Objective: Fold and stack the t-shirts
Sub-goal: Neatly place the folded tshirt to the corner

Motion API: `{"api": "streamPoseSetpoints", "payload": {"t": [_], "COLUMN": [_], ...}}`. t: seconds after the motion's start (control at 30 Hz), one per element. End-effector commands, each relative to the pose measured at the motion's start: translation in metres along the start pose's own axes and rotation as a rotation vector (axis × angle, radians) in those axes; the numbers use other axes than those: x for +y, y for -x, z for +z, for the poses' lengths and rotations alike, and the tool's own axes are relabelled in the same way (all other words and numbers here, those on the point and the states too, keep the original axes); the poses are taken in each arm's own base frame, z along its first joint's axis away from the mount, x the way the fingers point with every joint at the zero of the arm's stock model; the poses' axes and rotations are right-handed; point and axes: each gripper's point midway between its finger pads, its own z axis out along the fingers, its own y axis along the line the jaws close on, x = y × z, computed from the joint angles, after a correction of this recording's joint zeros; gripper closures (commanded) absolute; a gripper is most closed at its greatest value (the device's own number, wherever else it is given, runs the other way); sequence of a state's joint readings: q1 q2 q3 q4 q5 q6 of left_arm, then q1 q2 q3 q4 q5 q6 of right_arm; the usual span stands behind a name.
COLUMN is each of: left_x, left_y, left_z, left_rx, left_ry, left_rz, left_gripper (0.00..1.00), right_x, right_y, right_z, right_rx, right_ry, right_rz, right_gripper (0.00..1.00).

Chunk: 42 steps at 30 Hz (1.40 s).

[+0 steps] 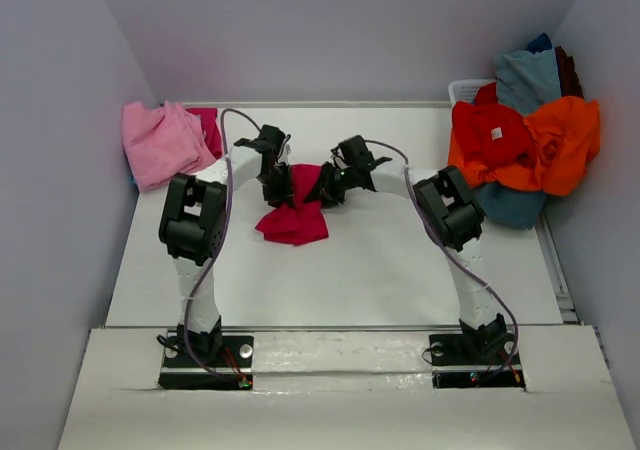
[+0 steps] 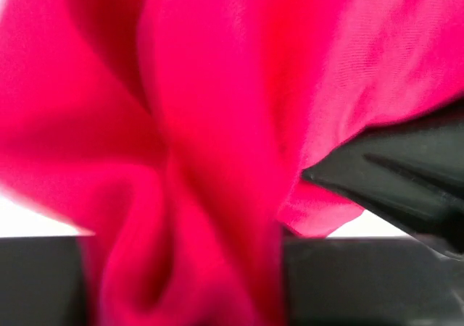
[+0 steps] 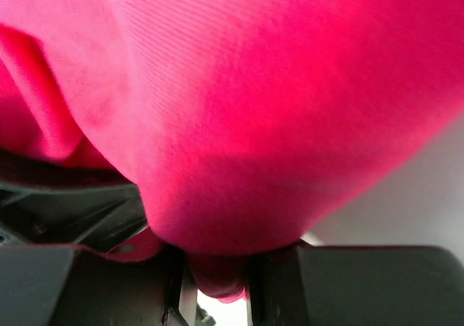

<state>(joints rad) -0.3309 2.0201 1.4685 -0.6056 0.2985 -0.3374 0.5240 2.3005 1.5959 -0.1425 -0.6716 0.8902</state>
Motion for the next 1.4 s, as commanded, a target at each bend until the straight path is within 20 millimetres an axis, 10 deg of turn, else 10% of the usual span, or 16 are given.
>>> {"api": "streamPoseSetpoints", "payload": {"t": [0.0, 0.13, 0.5, 0.9, 1.37], "left_x": [0.03, 0.046, 0.092, 0.09, 0.083], "left_y": [0.048, 0.062, 0.071, 0.058, 0.033], "left_z": [-0.074, -0.111, -0.18, -0.247, -0.277], "left_rx": [-0.242, -0.354, -0.503, -0.699, -0.757], "left_ry": [0.174, 0.257, 0.372, 0.316, 0.267], "left_rz": [-0.038, -0.062, -0.195, -0.276, -0.299], "left_gripper": [0.56, 0.01, 0.01, 0.01, 0.01], "right_x": [0.057, 0.105, 0.185, 0.259, 0.243], "right_y": [0.007, 0.019, 0.02, -0.004, -0.103], "right_z": [-0.03, -0.052, -0.081, -0.068, 0.006], "right_rx": [-0.028, -0.05, 0.009, 0.133, 0.483], "right_ry": [0.003, 0.059, 0.265, 0.597, 0.746], "right_rz": [-0.148, -0.241, -0.408, -0.525, -0.545], "right_gripper": [0.93, 0.93, 0.93, 0.93, 0.93]}}
